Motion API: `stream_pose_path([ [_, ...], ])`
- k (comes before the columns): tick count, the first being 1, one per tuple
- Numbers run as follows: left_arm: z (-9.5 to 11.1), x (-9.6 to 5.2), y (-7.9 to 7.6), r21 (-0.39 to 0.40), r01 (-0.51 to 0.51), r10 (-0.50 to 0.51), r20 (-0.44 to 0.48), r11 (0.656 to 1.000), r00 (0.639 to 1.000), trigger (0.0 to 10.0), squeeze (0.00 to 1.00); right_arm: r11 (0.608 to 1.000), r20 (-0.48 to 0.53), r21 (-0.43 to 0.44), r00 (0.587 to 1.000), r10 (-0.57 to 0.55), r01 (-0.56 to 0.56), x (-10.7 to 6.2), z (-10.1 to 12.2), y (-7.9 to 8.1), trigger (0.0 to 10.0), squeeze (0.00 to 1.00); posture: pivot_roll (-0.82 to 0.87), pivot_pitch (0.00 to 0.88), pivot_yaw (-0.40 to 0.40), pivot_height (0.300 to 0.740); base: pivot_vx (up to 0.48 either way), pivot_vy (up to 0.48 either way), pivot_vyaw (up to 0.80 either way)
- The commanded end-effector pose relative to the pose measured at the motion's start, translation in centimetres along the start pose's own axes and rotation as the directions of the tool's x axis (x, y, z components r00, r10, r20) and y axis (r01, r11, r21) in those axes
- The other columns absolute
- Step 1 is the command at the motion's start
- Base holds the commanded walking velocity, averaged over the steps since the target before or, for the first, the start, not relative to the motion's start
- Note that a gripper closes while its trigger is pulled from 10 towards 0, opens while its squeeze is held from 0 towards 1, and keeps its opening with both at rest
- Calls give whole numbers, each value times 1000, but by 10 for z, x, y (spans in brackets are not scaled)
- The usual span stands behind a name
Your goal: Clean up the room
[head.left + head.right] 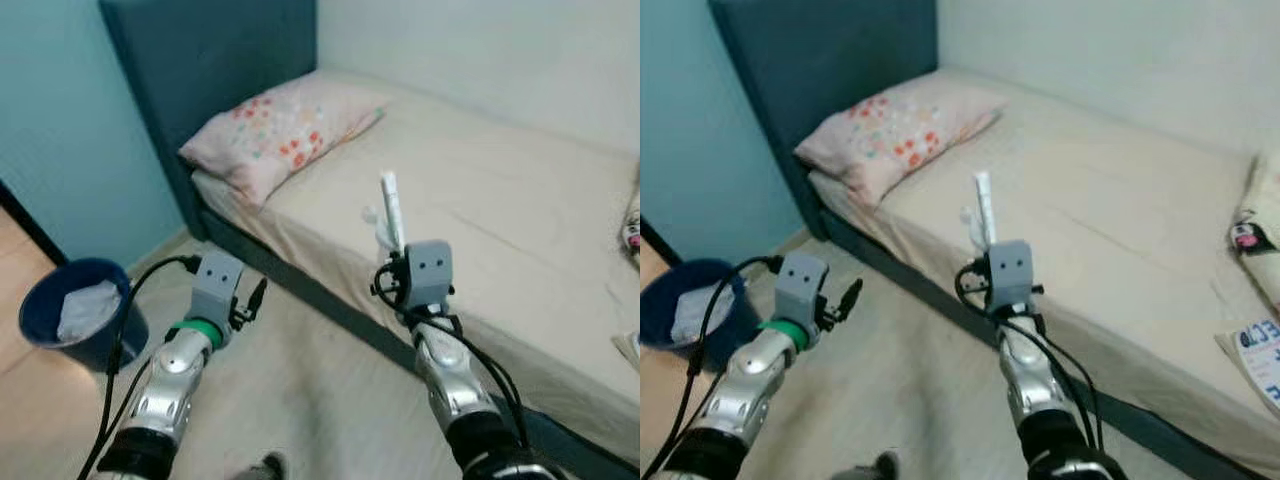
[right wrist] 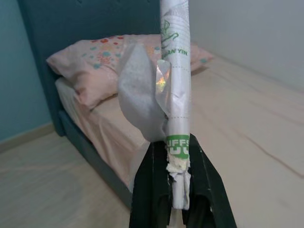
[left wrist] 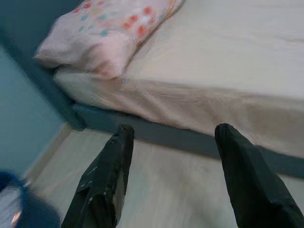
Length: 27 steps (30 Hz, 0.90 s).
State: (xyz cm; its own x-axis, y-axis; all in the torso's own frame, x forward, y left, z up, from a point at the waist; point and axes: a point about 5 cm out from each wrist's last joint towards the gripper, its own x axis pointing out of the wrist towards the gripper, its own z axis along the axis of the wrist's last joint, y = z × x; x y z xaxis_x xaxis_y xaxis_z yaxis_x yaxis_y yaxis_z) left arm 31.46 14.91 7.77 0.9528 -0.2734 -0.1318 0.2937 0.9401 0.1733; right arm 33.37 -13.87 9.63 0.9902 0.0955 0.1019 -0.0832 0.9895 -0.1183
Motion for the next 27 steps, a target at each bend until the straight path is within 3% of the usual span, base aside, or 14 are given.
stream_pose_path([
  [1,-6,-2,1,-2,-10,10,-17,1000,1000,10000,0,1000,-13,8,1000,22,-21,-2,-4,7,10000,0,19,16,57,726,0,0,781],
  [19,-4,-2,10,24,-89,89,-2,996,996,10000,0,999,-11,21,999,48,-48,-2,-6,13,10000,0,33,27,54,726,0,0,781],
  [27,0,-1,18,27,-155,154,23,988,988,10000,0,985,2,50,986,168,-168,-3,-3,28,10000,0,36,30,52,726,68,0,778],
])
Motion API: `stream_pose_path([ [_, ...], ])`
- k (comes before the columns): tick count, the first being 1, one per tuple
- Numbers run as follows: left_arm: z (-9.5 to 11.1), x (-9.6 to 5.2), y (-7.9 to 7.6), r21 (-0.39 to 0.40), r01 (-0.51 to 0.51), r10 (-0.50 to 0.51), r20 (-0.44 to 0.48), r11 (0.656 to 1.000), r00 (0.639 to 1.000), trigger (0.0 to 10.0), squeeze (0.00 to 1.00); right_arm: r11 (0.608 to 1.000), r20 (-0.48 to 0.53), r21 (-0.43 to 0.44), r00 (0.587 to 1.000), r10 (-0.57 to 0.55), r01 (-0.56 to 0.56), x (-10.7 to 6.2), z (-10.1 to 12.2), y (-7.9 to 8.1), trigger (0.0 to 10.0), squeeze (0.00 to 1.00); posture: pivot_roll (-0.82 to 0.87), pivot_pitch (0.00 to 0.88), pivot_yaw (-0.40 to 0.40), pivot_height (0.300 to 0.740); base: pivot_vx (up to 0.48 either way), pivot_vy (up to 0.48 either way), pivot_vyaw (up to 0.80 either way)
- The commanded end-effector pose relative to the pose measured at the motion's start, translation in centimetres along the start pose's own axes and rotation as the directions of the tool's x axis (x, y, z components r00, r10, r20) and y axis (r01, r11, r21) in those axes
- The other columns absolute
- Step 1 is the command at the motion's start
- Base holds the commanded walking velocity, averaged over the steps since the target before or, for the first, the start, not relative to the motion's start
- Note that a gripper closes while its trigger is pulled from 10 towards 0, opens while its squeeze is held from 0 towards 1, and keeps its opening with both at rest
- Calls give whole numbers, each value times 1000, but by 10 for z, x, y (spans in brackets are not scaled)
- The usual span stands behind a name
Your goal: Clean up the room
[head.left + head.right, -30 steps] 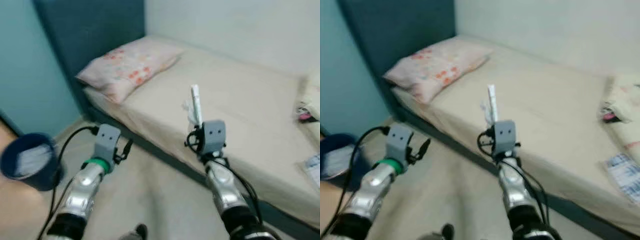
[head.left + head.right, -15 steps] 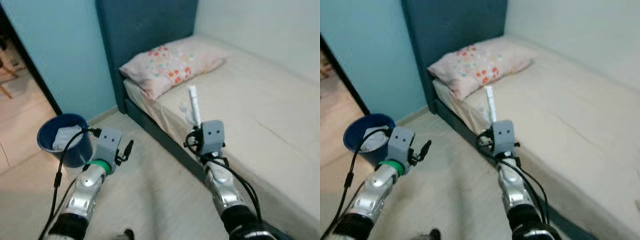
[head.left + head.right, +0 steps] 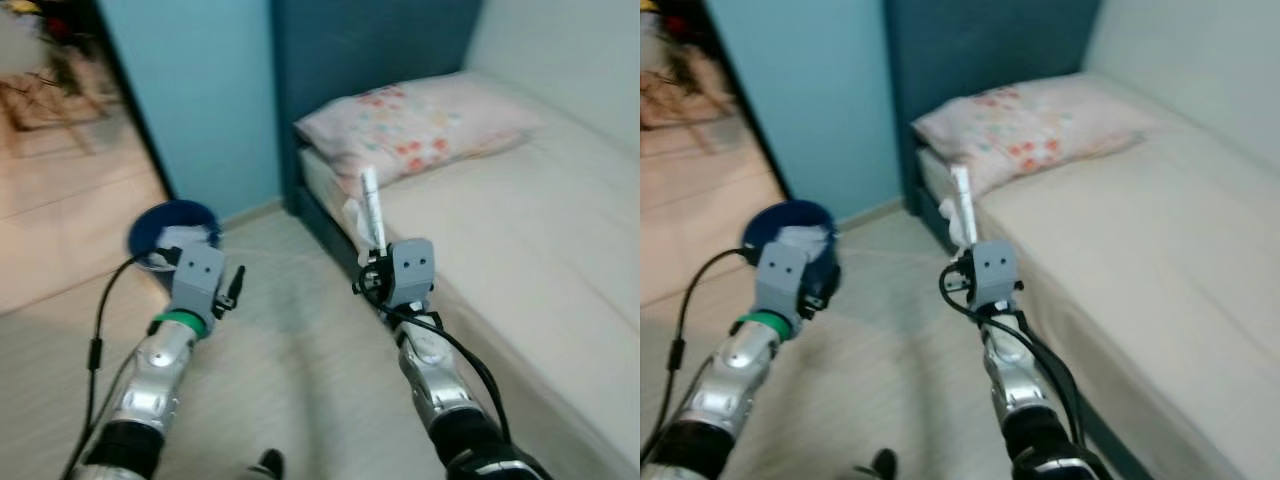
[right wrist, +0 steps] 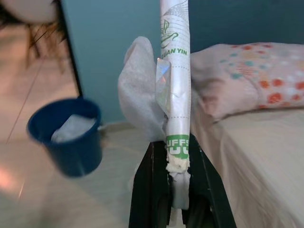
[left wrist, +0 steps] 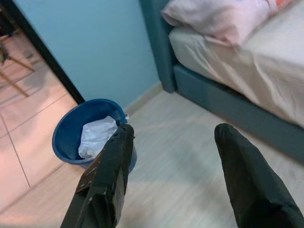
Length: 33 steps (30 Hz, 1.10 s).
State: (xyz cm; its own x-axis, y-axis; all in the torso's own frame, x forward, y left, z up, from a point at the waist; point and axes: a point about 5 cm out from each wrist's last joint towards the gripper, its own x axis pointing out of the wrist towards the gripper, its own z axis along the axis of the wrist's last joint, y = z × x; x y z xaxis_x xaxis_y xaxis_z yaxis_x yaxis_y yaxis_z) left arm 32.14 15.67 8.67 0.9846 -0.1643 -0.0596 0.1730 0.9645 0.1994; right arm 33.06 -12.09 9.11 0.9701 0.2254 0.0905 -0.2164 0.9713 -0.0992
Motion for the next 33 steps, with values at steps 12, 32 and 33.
stream_pose_path([
  [12,-8,-2,8,25,-52,53,-37,998,998,10000,0,993,-22,64,995,100,-98,-1,-4,18,10000,0,34,35,53,726,438,0,321],
  [32,-9,-1,8,35,-62,63,-41,998,997,10000,0,988,-36,66,989,142,-139,-2,-6,20,10000,0,39,30,52,726,453,0,334],
  [33,-10,0,8,35,-62,64,-42,997,997,10000,0,988,-39,68,989,140,-138,-2,-6,20,10000,0,39,30,52,726,450,0,0],
])
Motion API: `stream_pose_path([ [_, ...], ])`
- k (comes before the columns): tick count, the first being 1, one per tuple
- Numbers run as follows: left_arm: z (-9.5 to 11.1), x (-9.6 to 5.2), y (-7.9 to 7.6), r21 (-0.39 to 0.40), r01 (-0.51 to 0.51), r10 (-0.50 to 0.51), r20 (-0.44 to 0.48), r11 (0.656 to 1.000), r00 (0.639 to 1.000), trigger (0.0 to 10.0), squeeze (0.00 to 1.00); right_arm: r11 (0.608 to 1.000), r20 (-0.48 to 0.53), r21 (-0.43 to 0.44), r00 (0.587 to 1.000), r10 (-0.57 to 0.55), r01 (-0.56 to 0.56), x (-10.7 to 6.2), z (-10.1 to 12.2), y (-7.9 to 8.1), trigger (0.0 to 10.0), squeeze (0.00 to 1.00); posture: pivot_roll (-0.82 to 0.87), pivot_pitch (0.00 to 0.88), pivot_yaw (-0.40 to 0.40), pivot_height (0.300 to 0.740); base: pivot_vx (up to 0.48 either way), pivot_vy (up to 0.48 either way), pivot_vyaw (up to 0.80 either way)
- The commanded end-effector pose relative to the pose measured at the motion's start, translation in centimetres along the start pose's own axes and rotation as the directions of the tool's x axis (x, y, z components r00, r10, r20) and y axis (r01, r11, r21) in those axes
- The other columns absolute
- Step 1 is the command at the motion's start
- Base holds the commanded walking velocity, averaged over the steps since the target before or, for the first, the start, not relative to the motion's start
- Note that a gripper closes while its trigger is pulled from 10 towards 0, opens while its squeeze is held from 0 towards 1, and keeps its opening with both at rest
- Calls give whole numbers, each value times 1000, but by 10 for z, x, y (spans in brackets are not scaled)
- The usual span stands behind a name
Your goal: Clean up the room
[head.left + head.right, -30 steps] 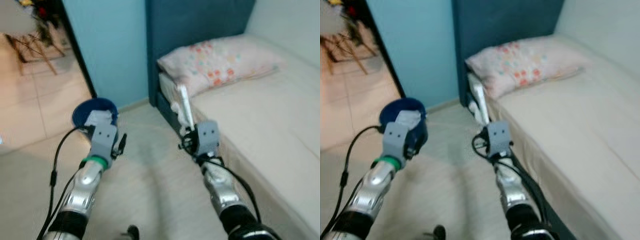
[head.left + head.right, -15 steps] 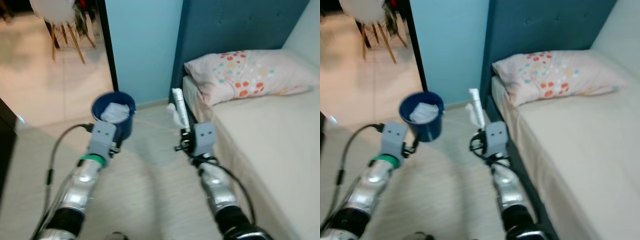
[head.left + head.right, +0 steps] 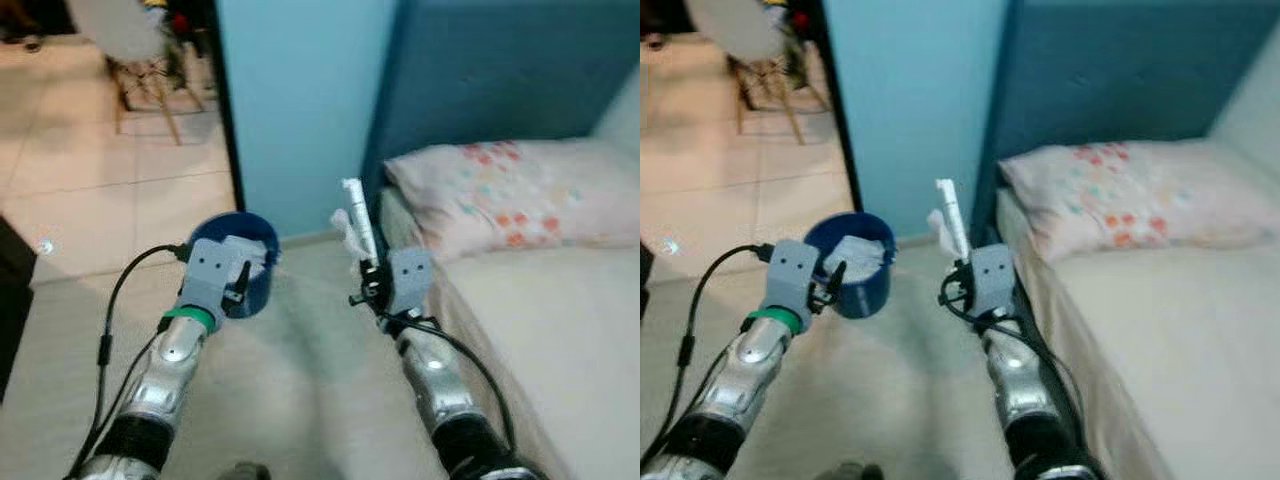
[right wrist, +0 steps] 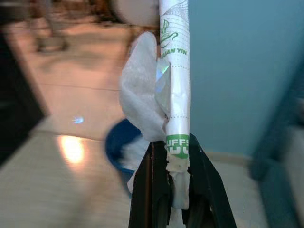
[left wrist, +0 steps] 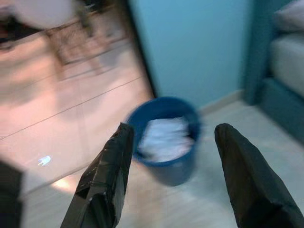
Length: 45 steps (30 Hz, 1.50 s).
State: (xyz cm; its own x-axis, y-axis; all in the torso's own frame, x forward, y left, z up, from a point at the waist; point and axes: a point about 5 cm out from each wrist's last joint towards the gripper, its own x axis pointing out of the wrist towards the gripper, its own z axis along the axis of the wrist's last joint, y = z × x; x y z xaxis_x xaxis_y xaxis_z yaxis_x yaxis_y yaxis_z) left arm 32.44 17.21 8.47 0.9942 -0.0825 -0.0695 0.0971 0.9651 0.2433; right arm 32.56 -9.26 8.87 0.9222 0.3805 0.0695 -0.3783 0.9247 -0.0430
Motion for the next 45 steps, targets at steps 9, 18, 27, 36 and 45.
stream_pose_path([
  [9,-7,-2,-5,3,2,-2,-24,1000,1000,10000,0,1000,-39,13,999,-6,6,-5,-7,-9,10000,0,42,23,46,726,450,0,169],
  [18,-9,-3,-3,7,-8,8,-30,1000,1000,10000,0,1000,-44,14,999,-10,10,-4,-7,-9,10000,0,42,23,45,726,450,0,342],
  [27,-10,-2,-3,11,-10,11,-34,1000,999,10000,0,1000,-45,14,999,-18,19,-4,-6,-11,10000,0,40,18,47,726,448,0,0],
  [36,-14,-2,-2,32,-4,5,-56,999,998,10000,0,998,-99,-30,994,-49,46,-7,-13,-20,10000,0,40,25,52,726,446,0,0],
  [45,-40,-13,-6,101,173,-147,-222,980,964,10000,0,999,-227,-32,974,25,-33,-10,-30,-17,10000,0,57,49,60,726,128,0,0],
])
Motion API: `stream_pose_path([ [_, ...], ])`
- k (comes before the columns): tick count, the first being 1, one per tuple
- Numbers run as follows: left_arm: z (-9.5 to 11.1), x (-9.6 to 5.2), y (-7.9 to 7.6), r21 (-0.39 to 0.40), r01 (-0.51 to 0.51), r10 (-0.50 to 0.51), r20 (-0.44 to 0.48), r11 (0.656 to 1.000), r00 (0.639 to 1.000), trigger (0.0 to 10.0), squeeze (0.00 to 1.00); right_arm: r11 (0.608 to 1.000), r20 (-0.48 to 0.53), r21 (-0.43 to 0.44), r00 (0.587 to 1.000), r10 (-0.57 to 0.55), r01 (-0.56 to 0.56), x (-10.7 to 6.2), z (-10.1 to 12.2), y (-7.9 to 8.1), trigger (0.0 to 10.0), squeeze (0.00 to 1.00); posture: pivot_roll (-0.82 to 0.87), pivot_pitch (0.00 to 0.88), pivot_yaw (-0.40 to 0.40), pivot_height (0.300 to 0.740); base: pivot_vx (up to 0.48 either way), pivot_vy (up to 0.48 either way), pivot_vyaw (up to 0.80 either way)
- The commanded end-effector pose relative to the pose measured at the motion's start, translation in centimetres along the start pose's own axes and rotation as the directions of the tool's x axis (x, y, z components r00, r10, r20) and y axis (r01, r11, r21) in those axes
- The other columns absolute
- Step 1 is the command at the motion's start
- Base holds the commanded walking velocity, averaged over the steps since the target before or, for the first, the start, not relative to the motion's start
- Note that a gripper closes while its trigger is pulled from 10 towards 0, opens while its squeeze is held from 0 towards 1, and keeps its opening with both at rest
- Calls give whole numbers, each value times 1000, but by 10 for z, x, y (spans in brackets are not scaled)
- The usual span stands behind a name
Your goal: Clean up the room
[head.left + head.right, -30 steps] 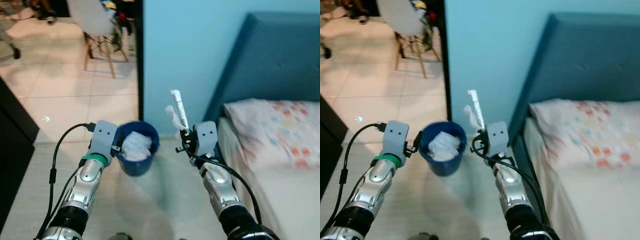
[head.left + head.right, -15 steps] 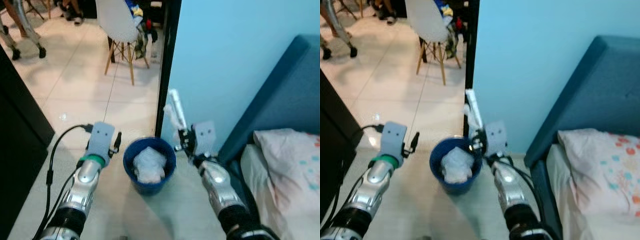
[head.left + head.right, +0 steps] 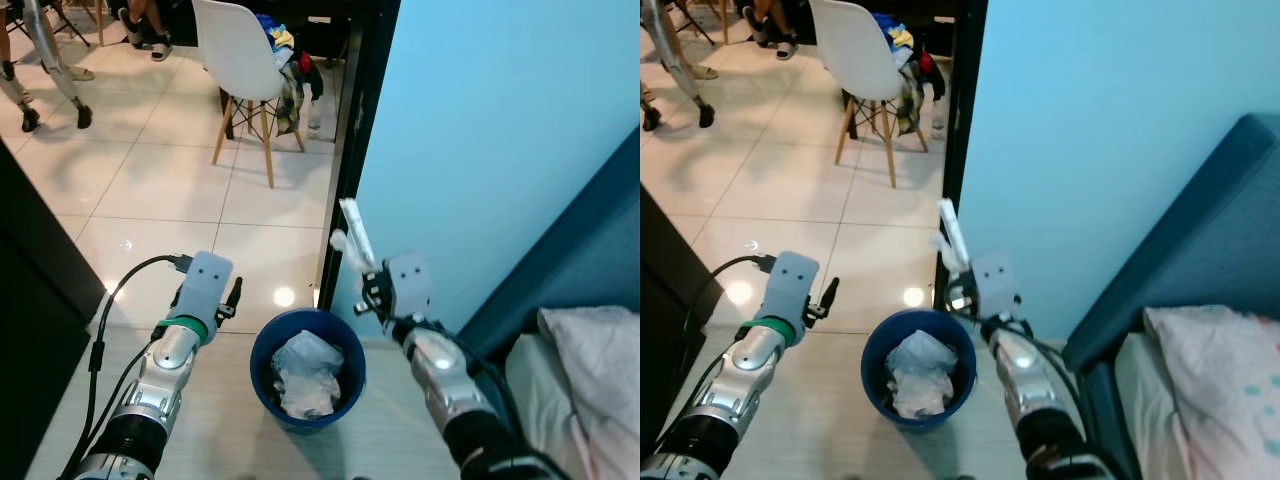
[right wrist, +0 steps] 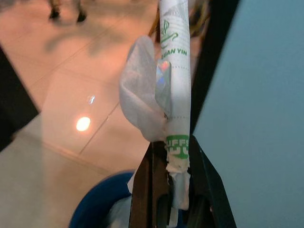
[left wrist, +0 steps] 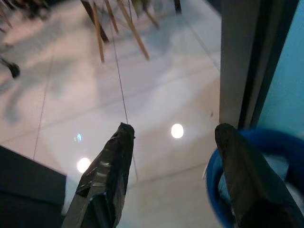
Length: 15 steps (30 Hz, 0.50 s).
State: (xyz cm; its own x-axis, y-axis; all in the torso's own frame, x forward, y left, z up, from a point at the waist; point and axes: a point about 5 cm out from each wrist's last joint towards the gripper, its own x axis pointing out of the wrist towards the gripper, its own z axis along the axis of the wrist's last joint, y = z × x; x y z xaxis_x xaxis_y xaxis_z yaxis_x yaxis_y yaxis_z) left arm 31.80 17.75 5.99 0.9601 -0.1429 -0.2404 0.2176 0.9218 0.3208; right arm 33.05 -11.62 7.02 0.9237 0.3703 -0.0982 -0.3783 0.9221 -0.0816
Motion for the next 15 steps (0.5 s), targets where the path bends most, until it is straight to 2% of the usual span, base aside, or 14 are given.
stream_pose_path([
  [1,-15,-5,-7,18,53,-52,-67,998,996,10000,0,1000,-60,2,998,30,-30,-2,-11,6,10000,0,57,49,60,726,0,0,0],
  [2,-24,-10,-7,55,116,-109,-113,992,988,10000,0,999,-102,-2,993,50,-51,-1,-16,8,10000,0,61,54,62,726,0,0,0],
  [4,-24,-10,-7,55,116,-109,-113,992,988,10000,0,999,-102,-2,993,50,-51,-1,-16,8,10000,0,61,54,62,726,0,0,0],
  [5,-32,-16,-3,90,168,-153,-154,982,976,10000,0,998,-168,-16,984,63,-67,-1,-23,9,10000,0,66,65,65,726,0,0,0],
  [7,-32,-16,-3,90,168,-153,-154,982,976,10000,0,998,-168,-16,984,63,-67,-1,-23,9,10000,0,66,65,65,726,0,0,0],
  [8,-39,-22,4,122,194,-171,-177,973,969,10000,0,997,-245,-23,968,61,-69,-2,-31,10,10000,0,76,85,67,726,0,0,0],
  [10,-39,-22,4,122,194,-171,-177,973,969,10000,0,997,-245,-23,968,61,-69,-2,-31,10,10000,0,76,85,67,726,0,0,0],
  [11,-43,-28,12,150,198,-168,-190,969,967,10000,0,998,-302,-15,951,60,-67,-3,-38,10,10000,0,78,91,69,726,0,0,0],
  [12,-43,-28,12,150,198,-168,-190,969,967,10000,0,998,-302,-15,951,60,-67,-3,-38,10,10000,0,78,91,69,726,0,0,0],
  [13,-45,-36,16,158,209,-179,-186,965,966,10000,0,999,-345,-14,938,36,-43,-3,-42,8,10000,0,106,120,72,726,0,0,0],
  [14,-45,-36,16,158,209,-179,-186,965,966,10000,0,999,-345,-14,938,36,-43,-3,-42,8,10000,0,106,120,72,726,0,0,0],
  [15,-45,-45,17,155,230,-202,-176,961,964,10000,0,1000,-360,-12,933,14,-20,-2,-42,6,10000,0,120,138,74,726,0,0,0],
])
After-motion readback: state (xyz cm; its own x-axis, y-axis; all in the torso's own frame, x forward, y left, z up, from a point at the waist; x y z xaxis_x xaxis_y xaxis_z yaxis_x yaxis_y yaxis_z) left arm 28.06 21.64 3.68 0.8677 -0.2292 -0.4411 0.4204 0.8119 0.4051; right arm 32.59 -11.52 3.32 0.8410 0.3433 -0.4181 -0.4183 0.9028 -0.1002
